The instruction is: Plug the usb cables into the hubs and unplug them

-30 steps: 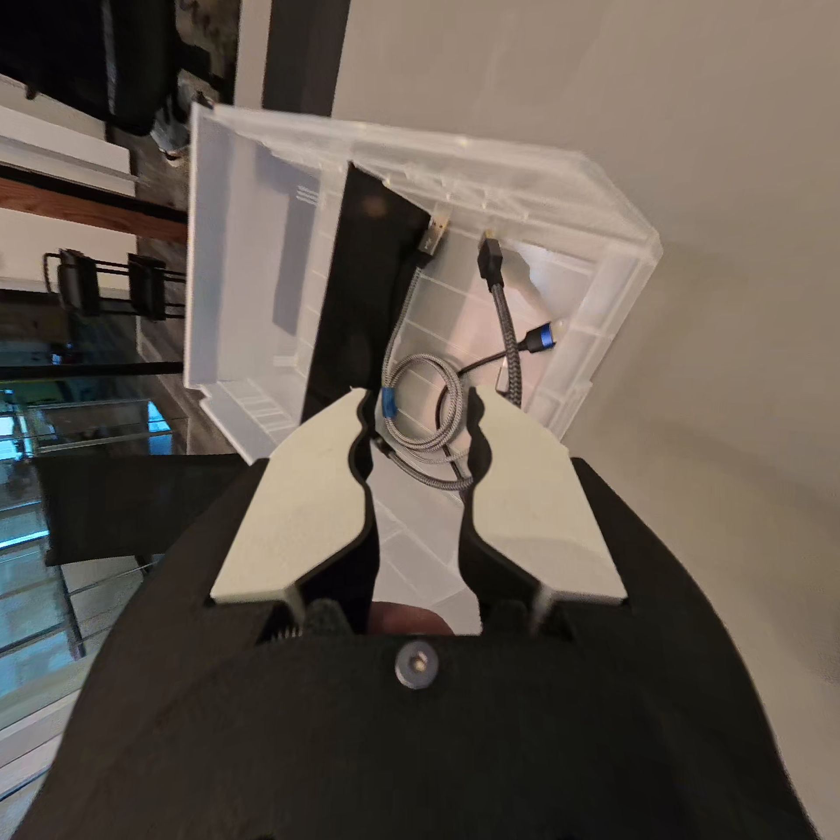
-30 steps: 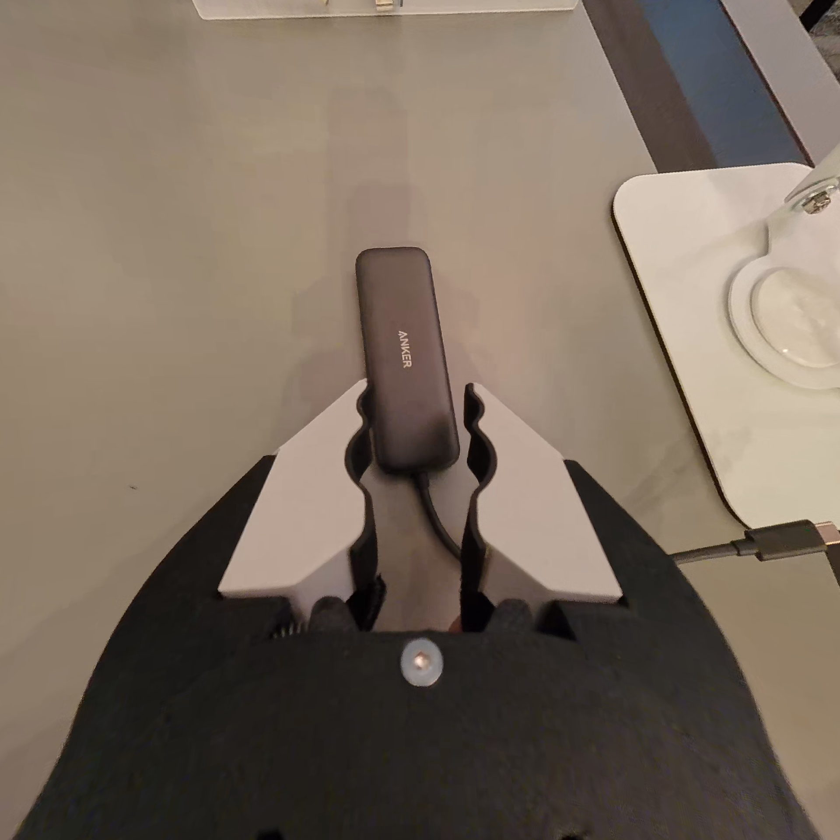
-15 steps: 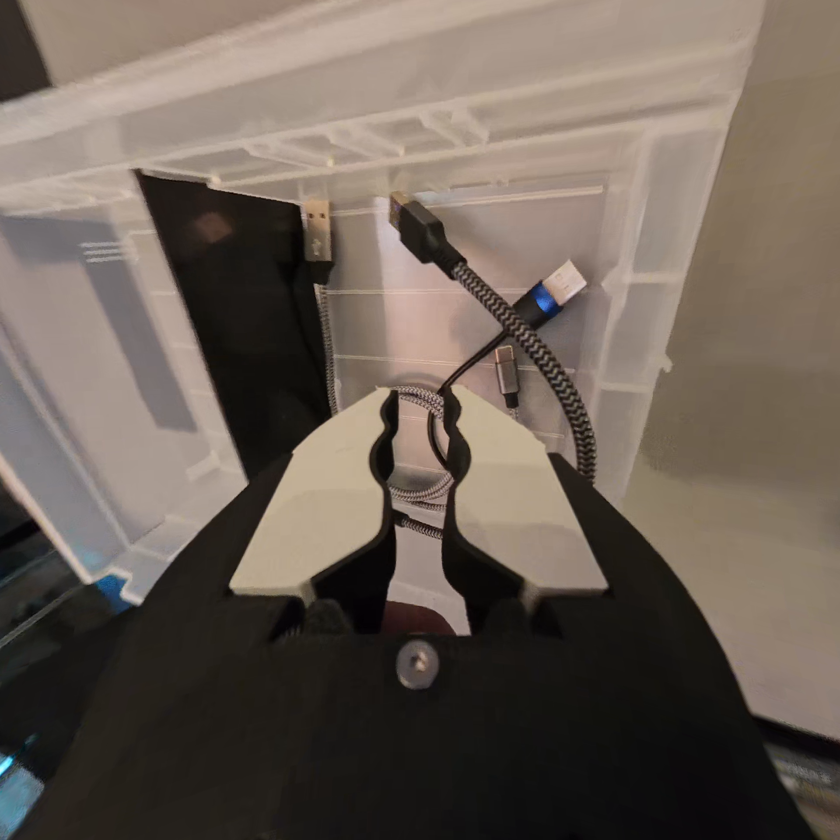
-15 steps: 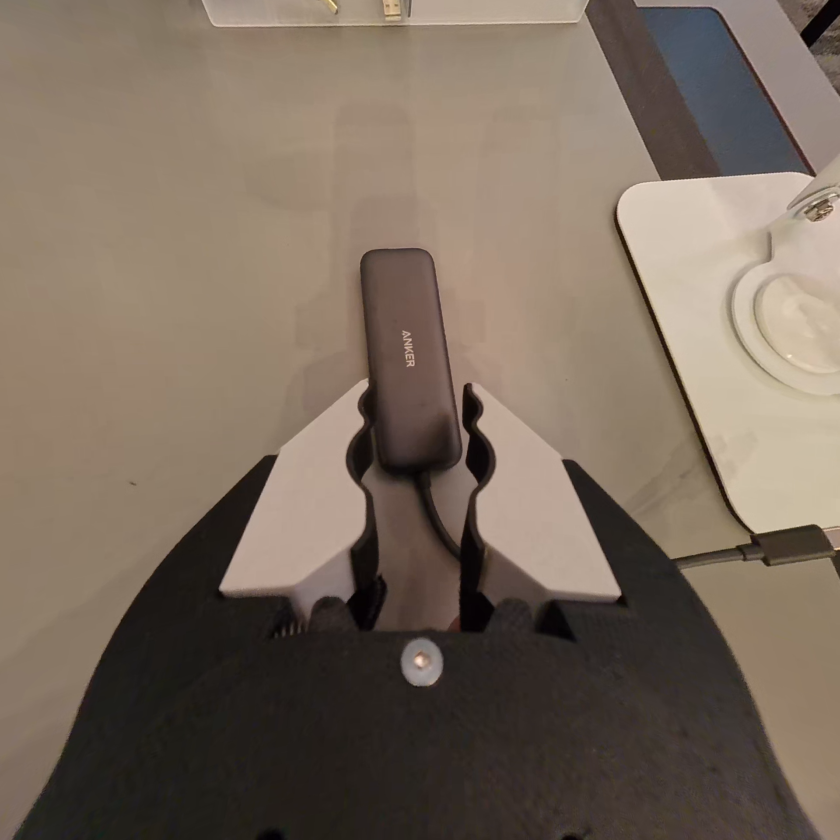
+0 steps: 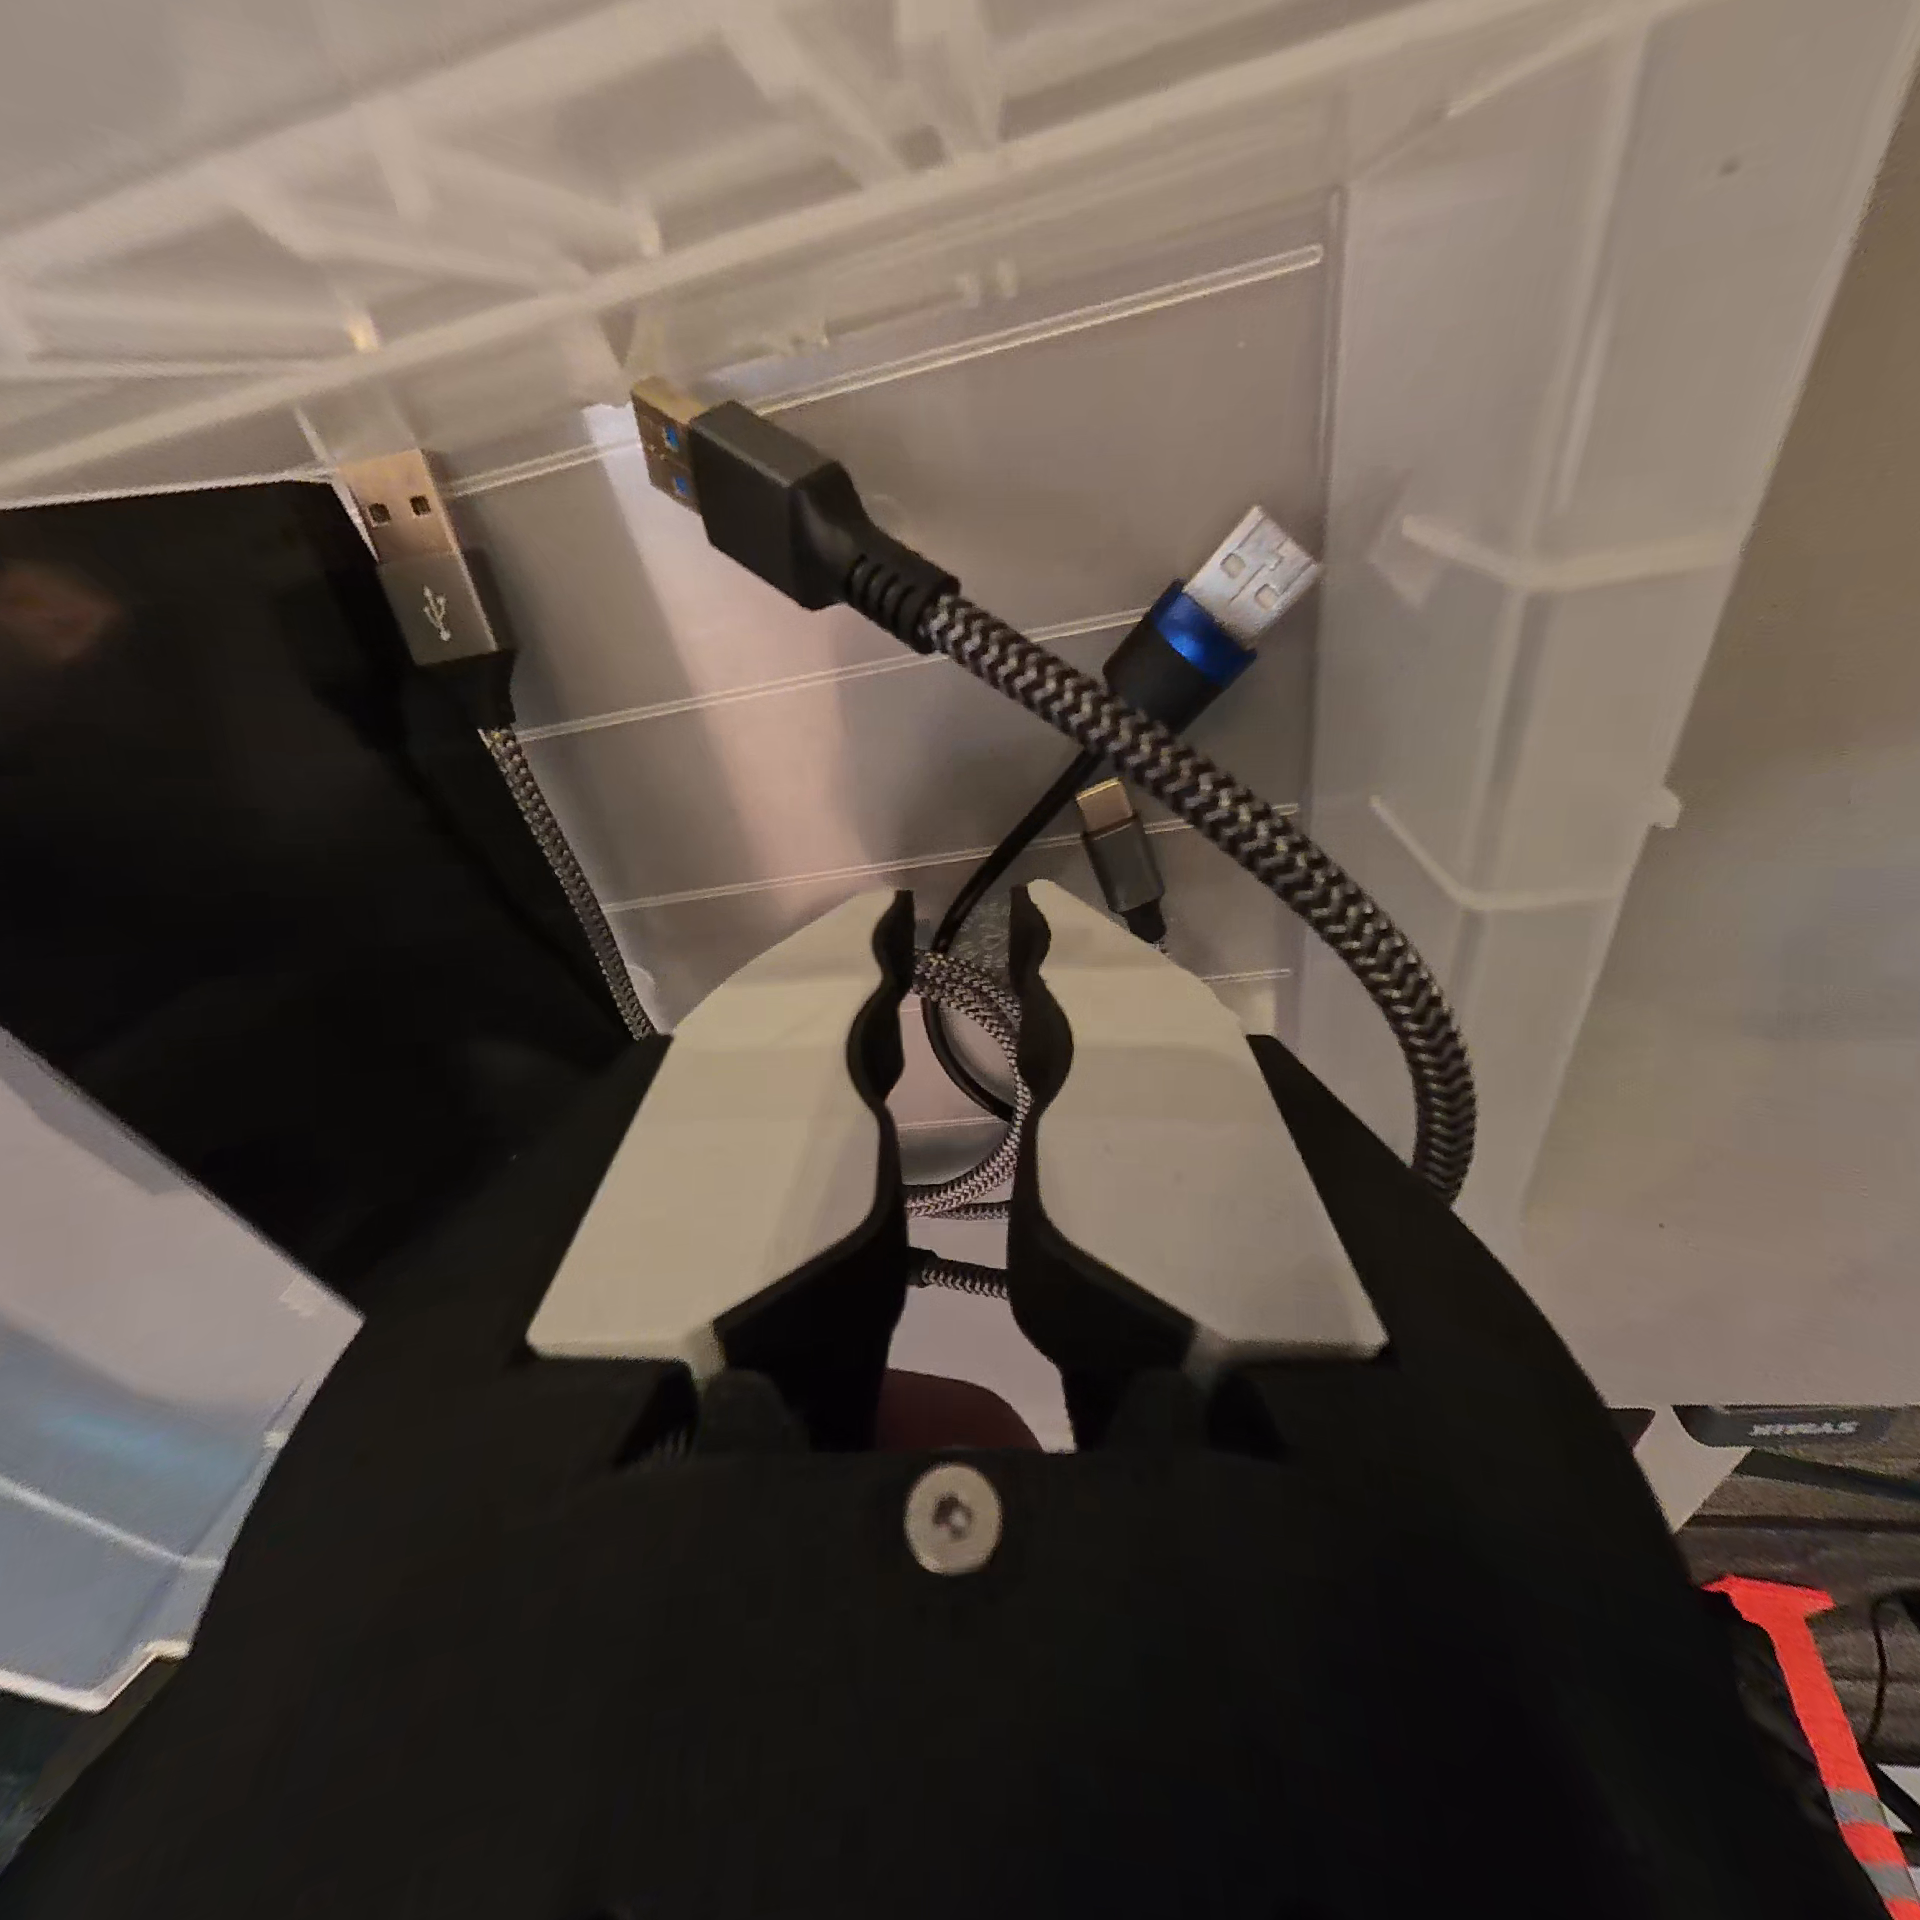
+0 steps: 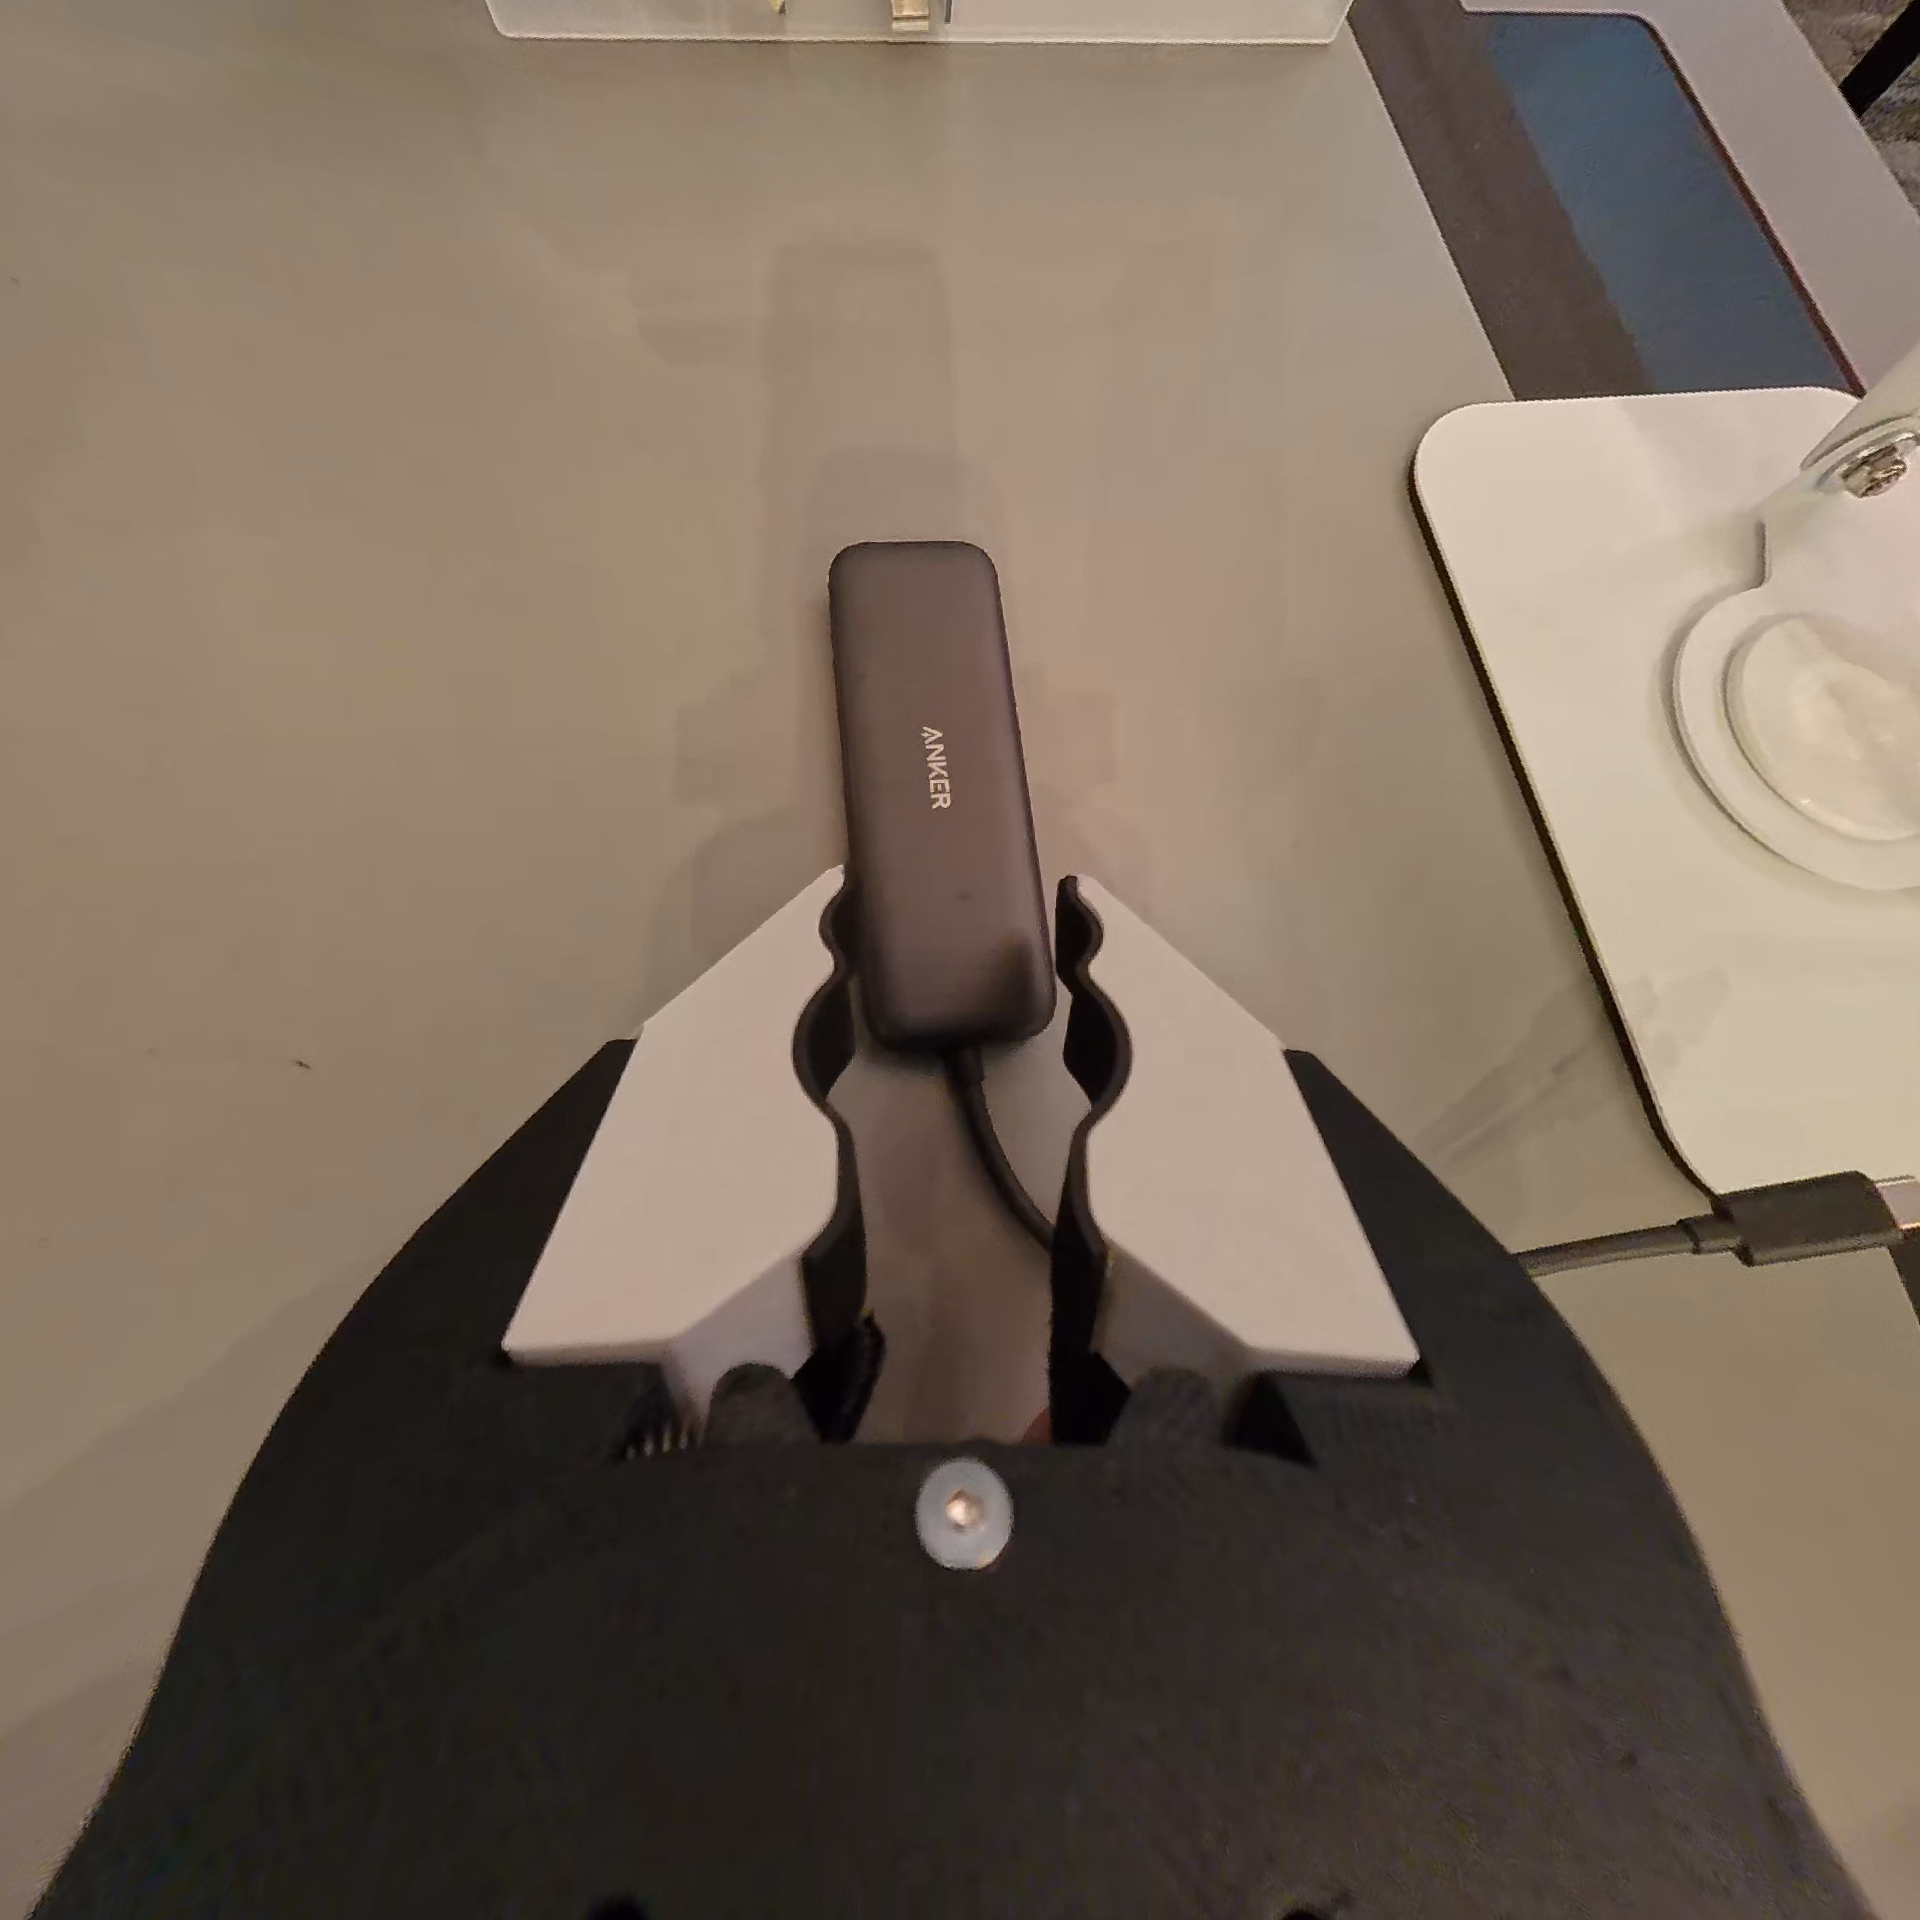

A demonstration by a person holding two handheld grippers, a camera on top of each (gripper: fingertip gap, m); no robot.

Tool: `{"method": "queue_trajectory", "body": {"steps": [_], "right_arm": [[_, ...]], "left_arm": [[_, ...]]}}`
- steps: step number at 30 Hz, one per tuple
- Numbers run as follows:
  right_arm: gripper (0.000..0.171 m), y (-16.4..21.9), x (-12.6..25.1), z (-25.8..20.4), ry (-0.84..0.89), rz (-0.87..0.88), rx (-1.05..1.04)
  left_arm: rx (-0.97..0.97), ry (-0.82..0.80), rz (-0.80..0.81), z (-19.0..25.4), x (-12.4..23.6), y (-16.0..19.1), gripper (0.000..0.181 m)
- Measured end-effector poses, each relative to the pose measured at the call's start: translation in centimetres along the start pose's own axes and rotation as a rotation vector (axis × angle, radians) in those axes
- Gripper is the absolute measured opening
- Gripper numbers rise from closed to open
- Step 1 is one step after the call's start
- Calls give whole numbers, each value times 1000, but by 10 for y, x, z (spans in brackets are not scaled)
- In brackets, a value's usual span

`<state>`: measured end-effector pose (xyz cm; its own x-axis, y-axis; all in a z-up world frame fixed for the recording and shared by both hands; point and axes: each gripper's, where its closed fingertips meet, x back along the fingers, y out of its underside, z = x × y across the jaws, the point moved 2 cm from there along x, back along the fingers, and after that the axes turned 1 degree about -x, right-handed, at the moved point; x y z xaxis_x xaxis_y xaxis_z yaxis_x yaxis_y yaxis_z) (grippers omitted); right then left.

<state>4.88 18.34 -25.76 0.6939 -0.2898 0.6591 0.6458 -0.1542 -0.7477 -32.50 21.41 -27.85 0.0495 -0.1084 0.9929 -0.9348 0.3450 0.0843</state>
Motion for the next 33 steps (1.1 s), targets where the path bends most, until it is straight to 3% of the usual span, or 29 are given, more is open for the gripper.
{"method": "queue_trajectory", "body": {"steps": [13, 25, 33], "right_arm": [[34, 1, 3, -1, 3, 2, 12], [33, 2, 7, 1, 11, 8, 9], [34, -1, 12, 1, 17, 18, 14]], "left_arm": [[26, 161, 69, 4, -1, -9, 3], [107, -33, 134, -15, 30, 1, 2], [329, -204, 313, -37, 65, 20, 2]]}}
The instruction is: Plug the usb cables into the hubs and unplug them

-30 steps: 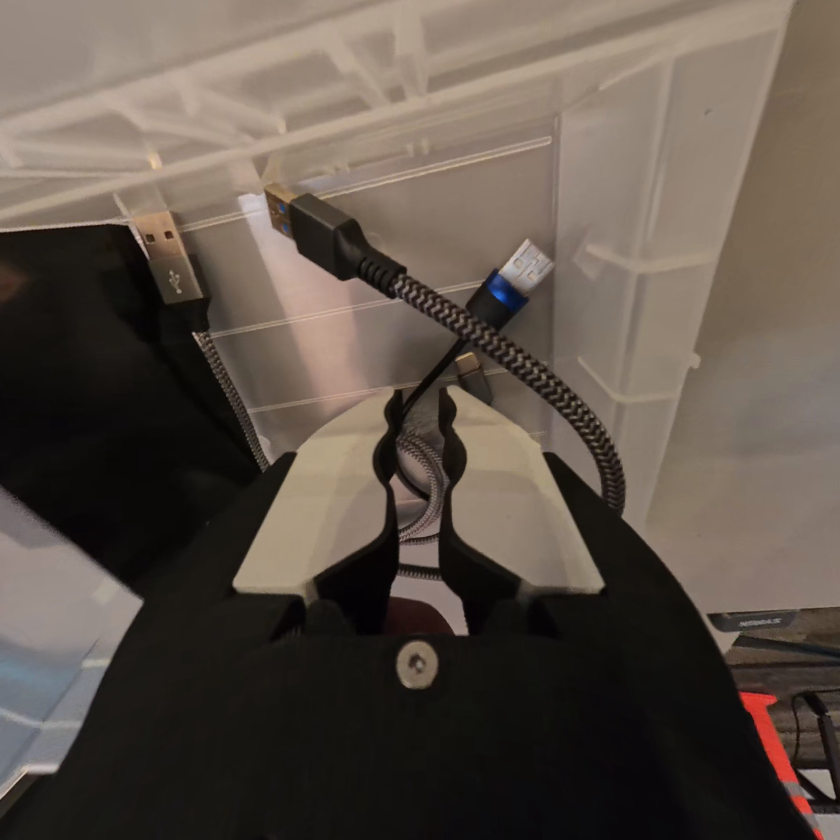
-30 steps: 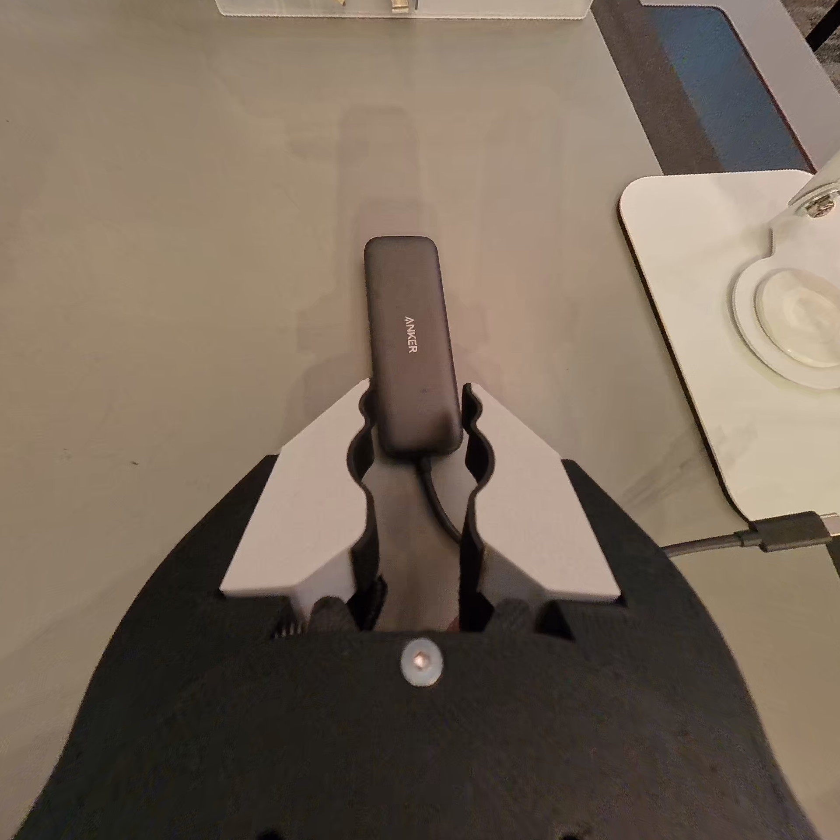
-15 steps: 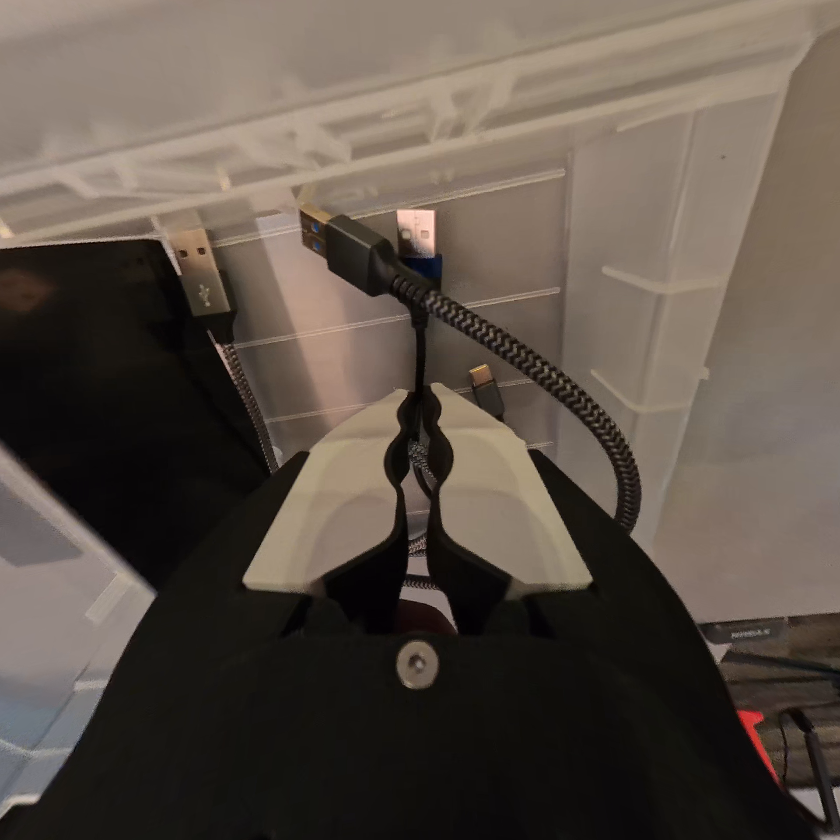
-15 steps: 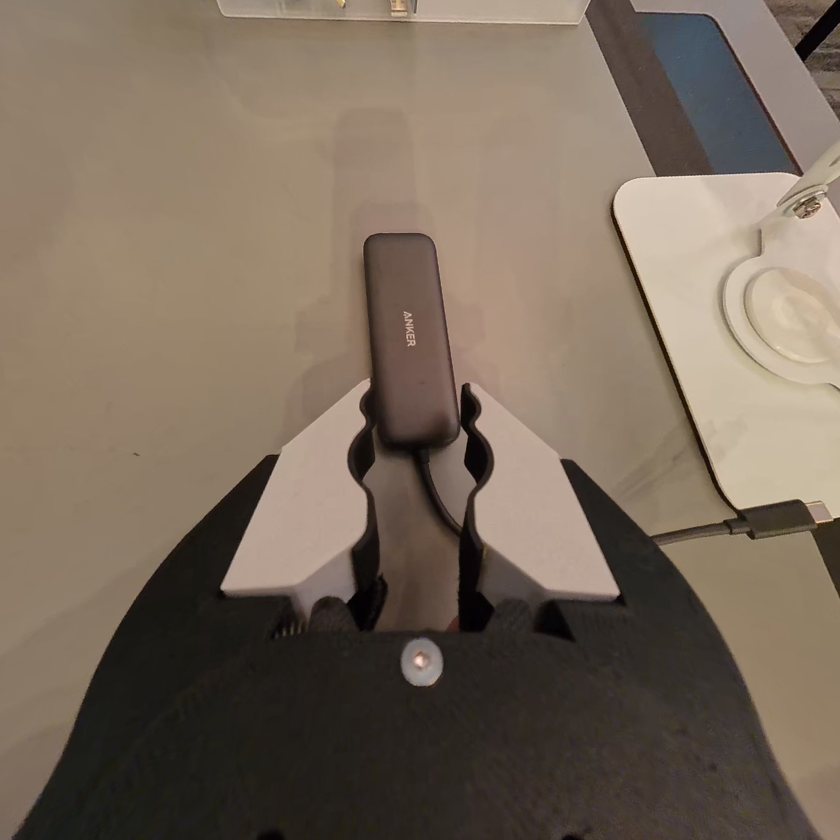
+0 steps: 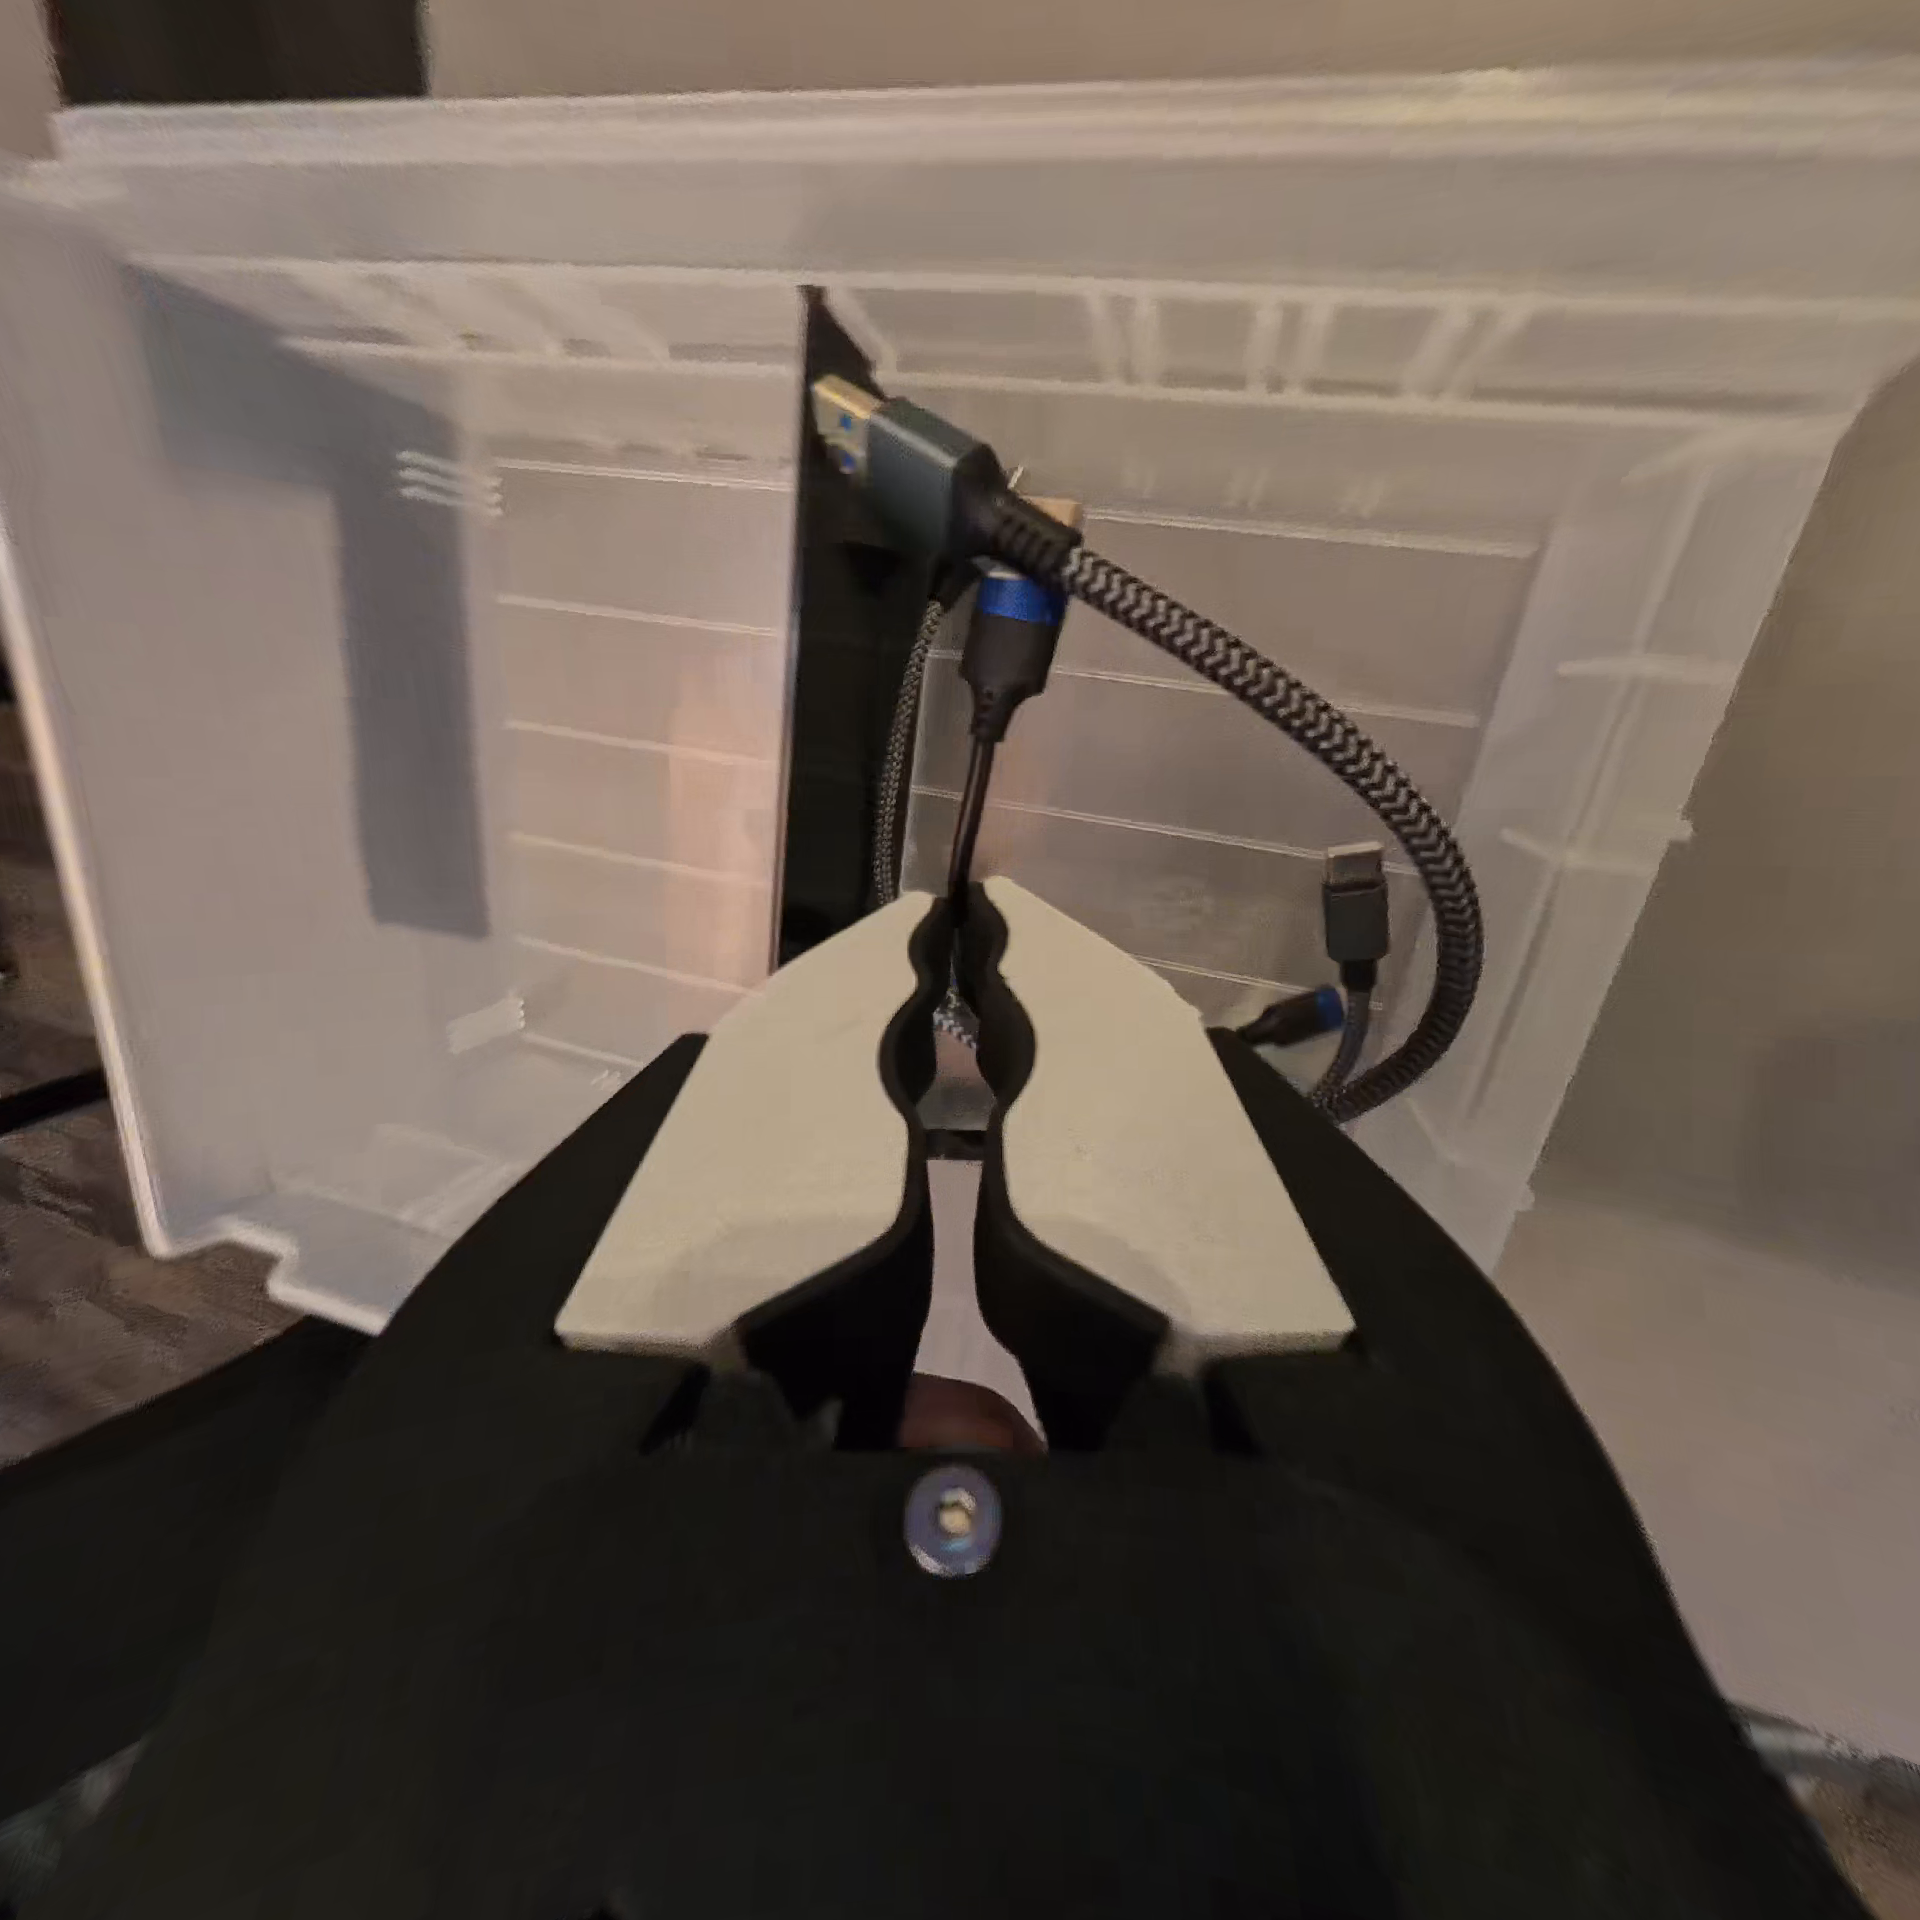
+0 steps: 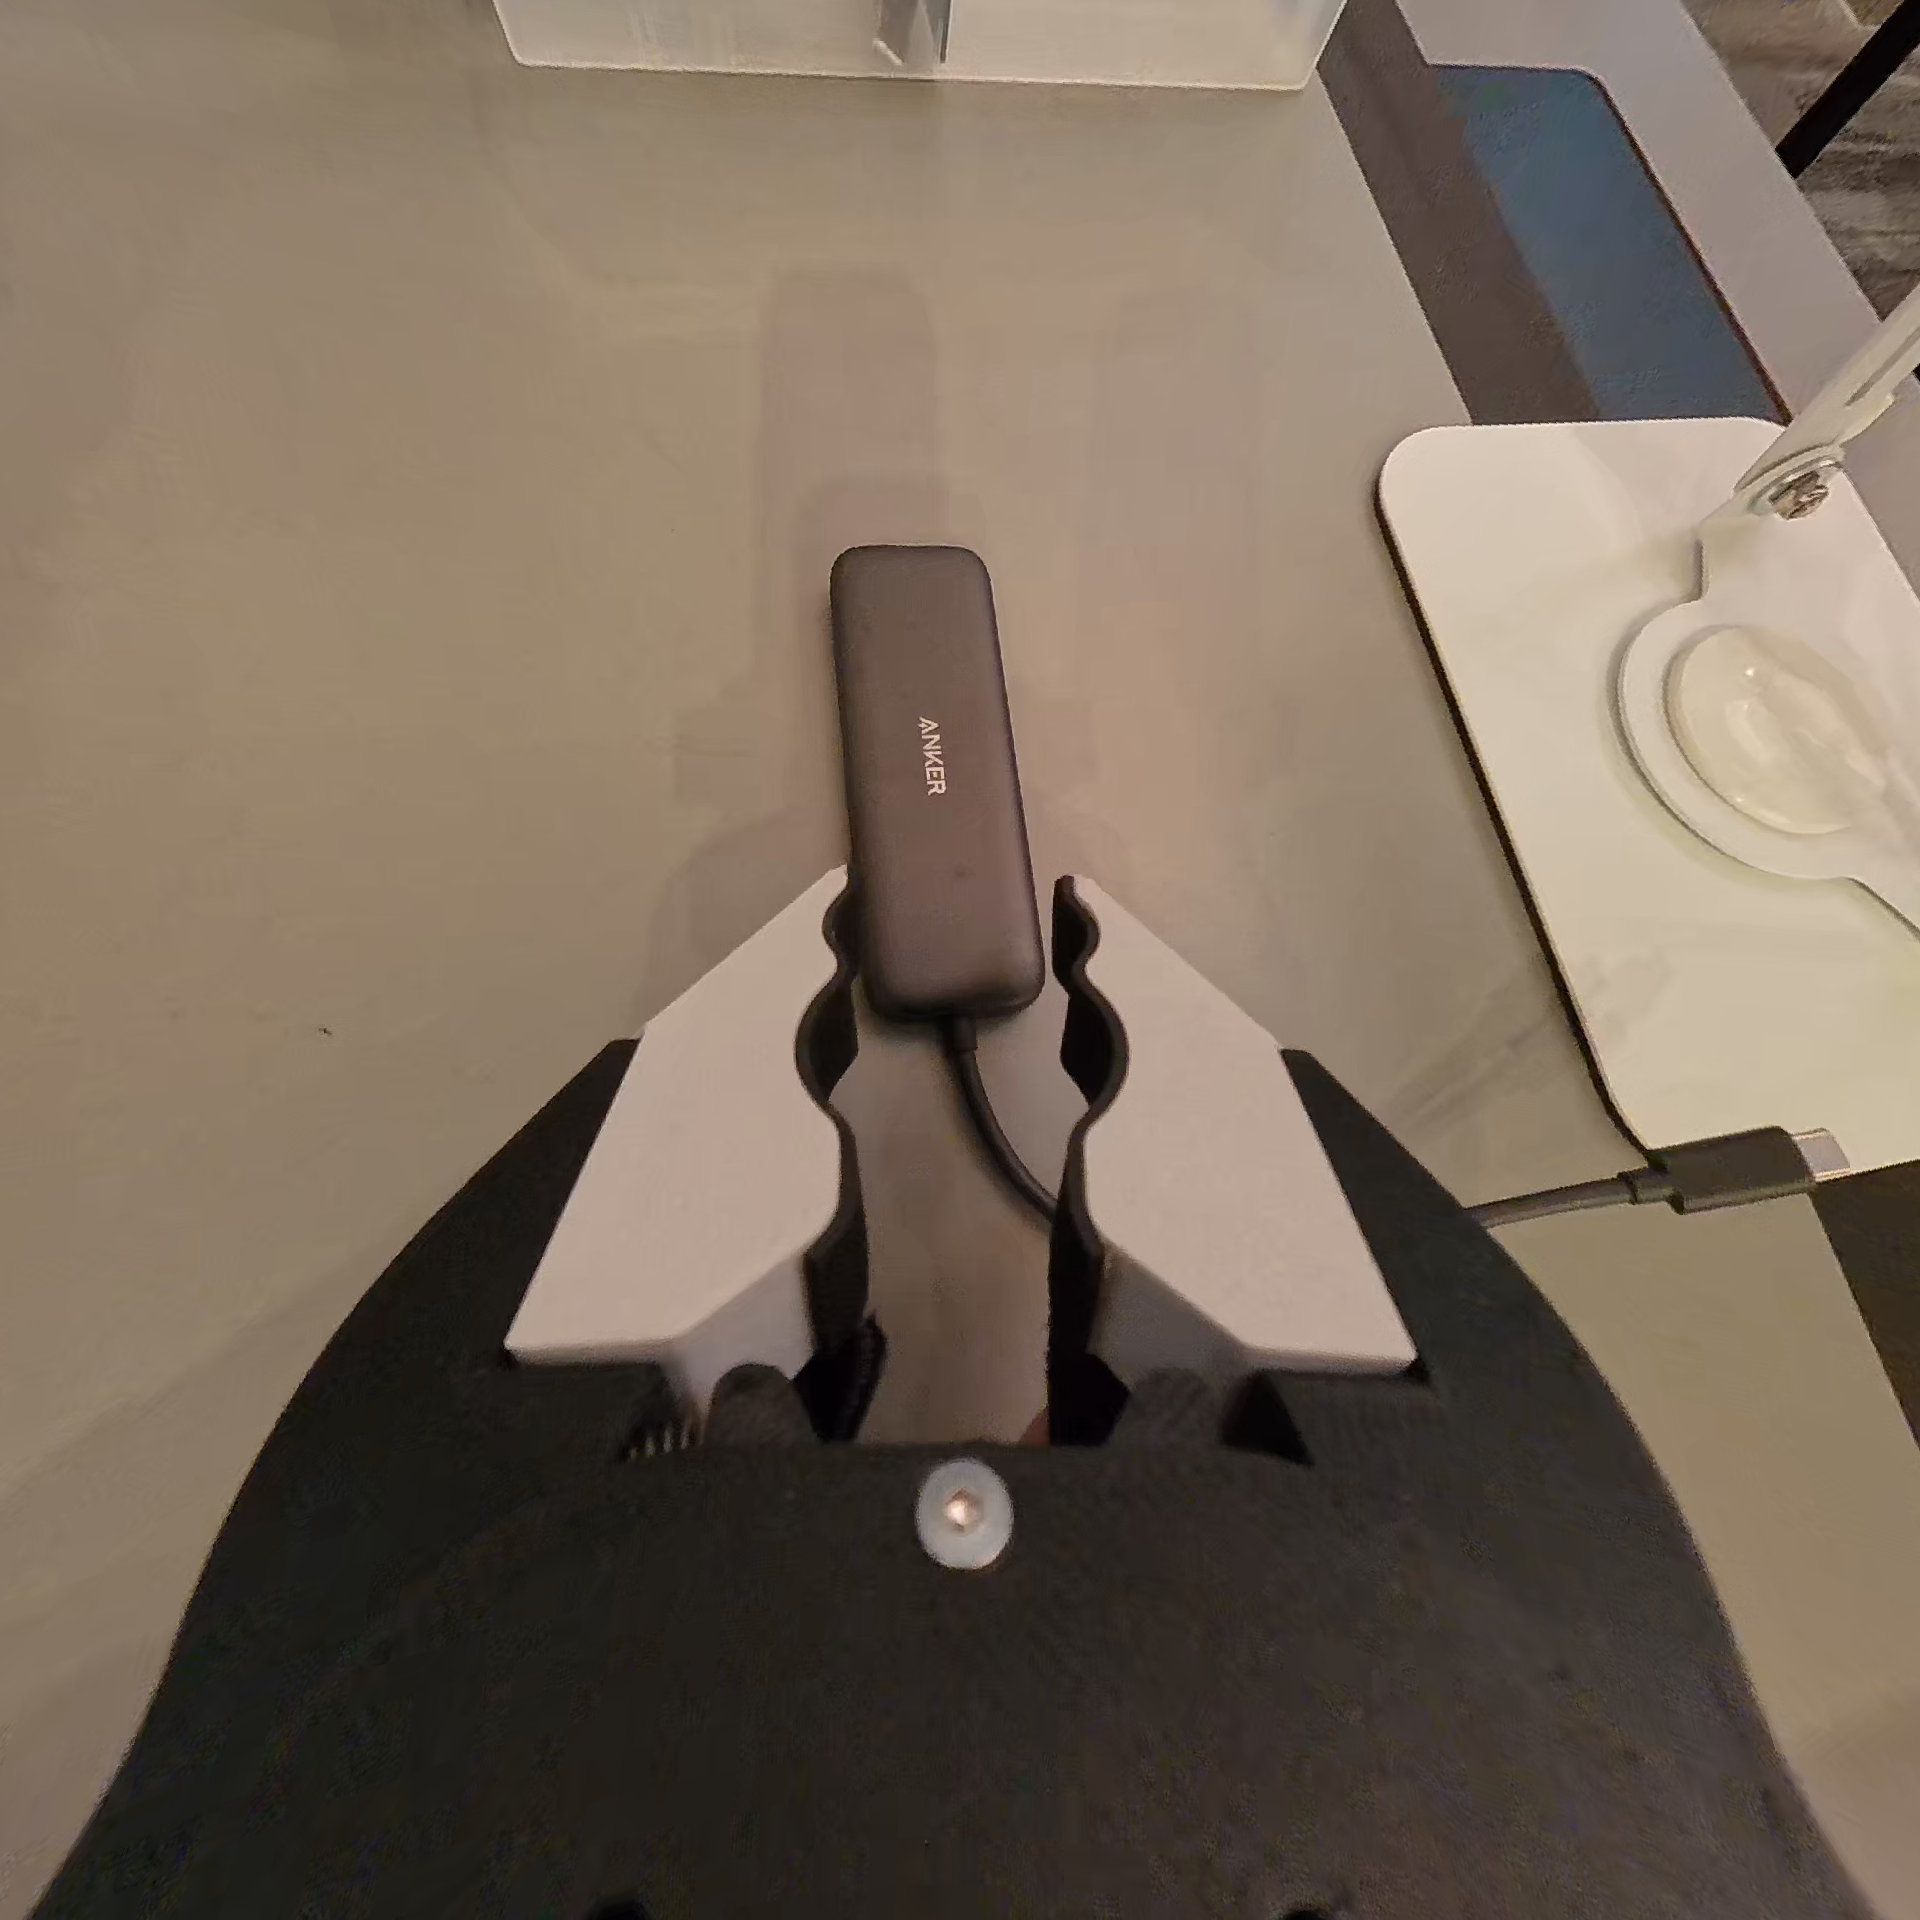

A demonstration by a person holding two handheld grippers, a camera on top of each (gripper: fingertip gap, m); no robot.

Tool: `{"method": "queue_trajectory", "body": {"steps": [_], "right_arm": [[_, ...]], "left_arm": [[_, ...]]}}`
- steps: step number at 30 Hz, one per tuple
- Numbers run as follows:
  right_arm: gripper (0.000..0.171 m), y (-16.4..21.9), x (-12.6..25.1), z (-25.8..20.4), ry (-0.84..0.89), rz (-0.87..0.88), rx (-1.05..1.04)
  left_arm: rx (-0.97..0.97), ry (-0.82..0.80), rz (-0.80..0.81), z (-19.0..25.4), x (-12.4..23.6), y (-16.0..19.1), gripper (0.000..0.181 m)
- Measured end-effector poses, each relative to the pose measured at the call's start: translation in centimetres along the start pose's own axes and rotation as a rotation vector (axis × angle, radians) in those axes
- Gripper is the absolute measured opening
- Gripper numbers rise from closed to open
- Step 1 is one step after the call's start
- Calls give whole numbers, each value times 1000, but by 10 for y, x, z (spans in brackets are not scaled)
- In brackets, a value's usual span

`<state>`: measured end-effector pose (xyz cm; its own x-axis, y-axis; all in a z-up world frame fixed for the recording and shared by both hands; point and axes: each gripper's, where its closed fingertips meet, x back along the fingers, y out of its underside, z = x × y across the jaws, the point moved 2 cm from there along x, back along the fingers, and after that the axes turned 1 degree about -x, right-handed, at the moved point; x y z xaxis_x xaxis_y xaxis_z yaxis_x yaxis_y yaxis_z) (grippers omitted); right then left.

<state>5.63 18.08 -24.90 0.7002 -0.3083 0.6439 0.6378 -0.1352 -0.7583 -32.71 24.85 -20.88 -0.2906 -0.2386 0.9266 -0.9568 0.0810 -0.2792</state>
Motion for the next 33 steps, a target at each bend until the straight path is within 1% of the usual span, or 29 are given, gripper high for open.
{"method": "queue_trajectory", "body": {"steps": [2, 7, 10, 13, 15, 16, 19, 20, 23, 26, 28, 30, 33], "right_arm": [[34, -1, 2, 0, 2, 5, 1], [33, -2, 2, -1, 0, 6, 3], [33, -3, 2, -2, -1, 8, 8], [33, -4, 3, -3, -3, 9, 9], [33, -4, 2, -3, -3, 7, 12], [33, -4, 2, -4, -2, 5, 14], [33, -6, 4, -4, 2, 9, 20], [33, -7, 5, -4, 3, 12, 21], [33, -9, 8, -3, 5, 24, 18], [33, -9, 9, -3, 4, 28, 15], [33, -10, 9, -4, 3, 28, 18], [33, -11, 8, -5, 1, 30, 22], [33, -13, 8, -7, -2, 33, 28]], "left_arm": [[54, -16, 38, 0, 5, 3, 2], [144, -87, 63, -2, 7, 8, 2], [146, -105, -21, 5, -2, 15, 3], [20, -112, -154, 19, -12, 16, 3], [-92, -153, -286, 20, -12, 21, 2], [-81, -159, -309, 19, -10, 20, 2], [23, -190, -296, 11, -2, 20, 2], [61, -199, -274, 10, 0, 21, 2], [194, -188, -140, 12, 7, 16, 2], [342, -199, 77, 8, 24, 3, 2], [391, -242, 189, 3, 38, -2, 2], [426, -241, 311, 5, 49, -8, 2], [471, -262, 426, 5, 59, -13, 2]]}}
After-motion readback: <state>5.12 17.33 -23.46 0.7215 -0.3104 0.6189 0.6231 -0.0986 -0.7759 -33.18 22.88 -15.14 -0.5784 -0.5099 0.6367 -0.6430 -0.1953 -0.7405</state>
